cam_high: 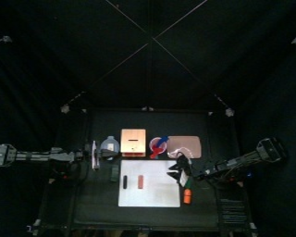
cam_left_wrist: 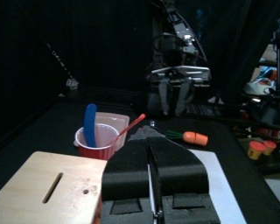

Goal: Grab rice

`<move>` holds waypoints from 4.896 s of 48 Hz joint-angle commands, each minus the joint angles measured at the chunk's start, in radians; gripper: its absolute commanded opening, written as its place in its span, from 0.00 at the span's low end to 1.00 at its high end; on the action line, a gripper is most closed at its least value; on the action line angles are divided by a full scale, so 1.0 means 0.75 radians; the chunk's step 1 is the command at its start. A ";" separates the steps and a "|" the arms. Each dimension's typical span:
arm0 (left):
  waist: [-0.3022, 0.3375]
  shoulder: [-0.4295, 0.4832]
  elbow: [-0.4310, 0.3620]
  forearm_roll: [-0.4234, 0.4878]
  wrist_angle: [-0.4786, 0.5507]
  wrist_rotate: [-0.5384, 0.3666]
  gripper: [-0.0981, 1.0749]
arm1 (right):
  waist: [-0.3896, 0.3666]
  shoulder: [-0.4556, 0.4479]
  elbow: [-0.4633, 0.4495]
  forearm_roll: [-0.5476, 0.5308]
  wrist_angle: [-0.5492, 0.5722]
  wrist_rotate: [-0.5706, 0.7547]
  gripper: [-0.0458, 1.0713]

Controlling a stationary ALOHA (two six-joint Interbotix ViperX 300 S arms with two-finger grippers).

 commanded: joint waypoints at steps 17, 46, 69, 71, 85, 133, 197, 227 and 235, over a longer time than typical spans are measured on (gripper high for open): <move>-0.002 0.022 -0.047 -0.039 -0.010 -0.004 0.17 | -0.162 -0.123 0.061 -0.229 -0.137 -0.004 0.69; 0.022 0.025 -0.037 -0.100 0.002 0.002 0.23 | -0.221 -0.127 0.074 -0.215 -0.115 -0.092 0.69; 0.137 0.078 -0.239 -0.305 0.354 -0.004 0.82 | -0.241 -0.127 0.076 -0.215 -0.115 -0.098 0.69; 0.164 0.088 -0.266 -0.364 0.423 -0.004 0.83 | -0.241 -0.127 0.076 -0.215 -0.115 -0.098 0.69; 0.382 0.106 -0.352 -0.630 0.800 -0.012 0.83 | -0.243 -0.127 0.086 -0.213 -0.115 -0.098 0.69; 0.411 0.556 -0.528 0.415 1.700 -1.495 0.82 | -0.319 -0.123 0.139 -0.209 -0.115 -0.100 0.69; 0.380 0.978 -0.575 0.554 1.622 -1.759 0.84 | -0.327 -0.127 0.186 -0.200 -0.115 -0.098 0.69; 0.380 1.045 -0.538 0.524 1.622 -1.759 0.82 | -0.327 -0.129 0.184 -0.194 -0.117 -0.098 0.69; 0.378 1.035 -0.517 0.509 1.622 -1.759 0.82 | -0.327 -0.129 0.180 -0.194 -0.115 -0.098 0.69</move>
